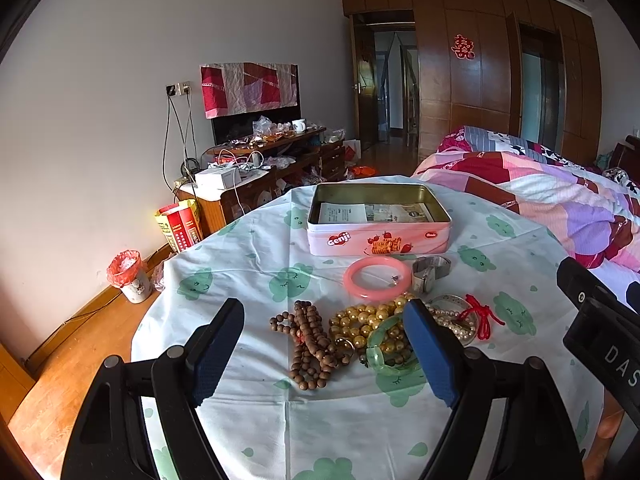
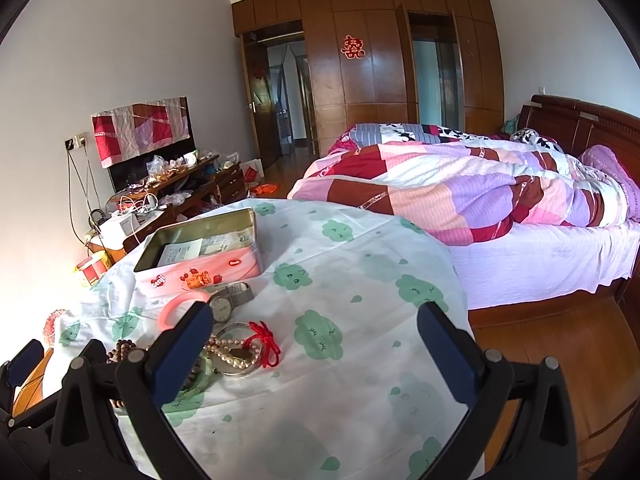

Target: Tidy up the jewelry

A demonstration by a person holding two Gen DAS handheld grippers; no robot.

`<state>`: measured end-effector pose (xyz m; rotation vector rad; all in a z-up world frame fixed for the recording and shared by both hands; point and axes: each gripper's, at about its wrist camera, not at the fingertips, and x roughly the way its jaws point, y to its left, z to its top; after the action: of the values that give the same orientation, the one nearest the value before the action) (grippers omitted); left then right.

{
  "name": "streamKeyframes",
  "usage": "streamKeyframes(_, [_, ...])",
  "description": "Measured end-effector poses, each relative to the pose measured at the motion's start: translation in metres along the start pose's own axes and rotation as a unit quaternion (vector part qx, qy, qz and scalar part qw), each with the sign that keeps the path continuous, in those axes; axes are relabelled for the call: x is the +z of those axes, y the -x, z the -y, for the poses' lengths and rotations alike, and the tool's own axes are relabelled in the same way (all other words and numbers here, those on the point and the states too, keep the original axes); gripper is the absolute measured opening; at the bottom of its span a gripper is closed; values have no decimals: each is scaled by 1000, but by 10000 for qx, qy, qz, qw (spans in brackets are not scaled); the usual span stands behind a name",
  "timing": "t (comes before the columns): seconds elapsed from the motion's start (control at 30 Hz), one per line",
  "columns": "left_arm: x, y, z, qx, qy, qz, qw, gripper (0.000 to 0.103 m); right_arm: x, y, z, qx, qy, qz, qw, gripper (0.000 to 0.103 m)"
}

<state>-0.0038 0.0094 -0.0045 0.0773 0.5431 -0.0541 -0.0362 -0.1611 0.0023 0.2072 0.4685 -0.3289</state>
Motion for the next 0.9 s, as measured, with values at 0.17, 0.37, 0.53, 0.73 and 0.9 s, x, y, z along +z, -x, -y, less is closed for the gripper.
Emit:
streamKeyframes(0.17, [0,0,0,8,7,2,10000,82,-1,0,0,-4,2,13,10000,103])
streamKeyframes(0.37, [0,0,-1,9,21,1,10000,82,0,0,0,3,3,8,10000,103])
streamKeyframes(0.53, [-1,1,-2,18,20,-5,10000,82,-1,-1,0,2,-4,5,10000,103])
streamKeyframes(0.73, [-1,0,-3,19,26,-5,10000,82,0,1,-1,7,-15,-15,10000,103])
streamKeyframes(0.9, [-1,1,-3,17,30,-9,10000,82,0,1,-1,10,-12,-18,10000,103])
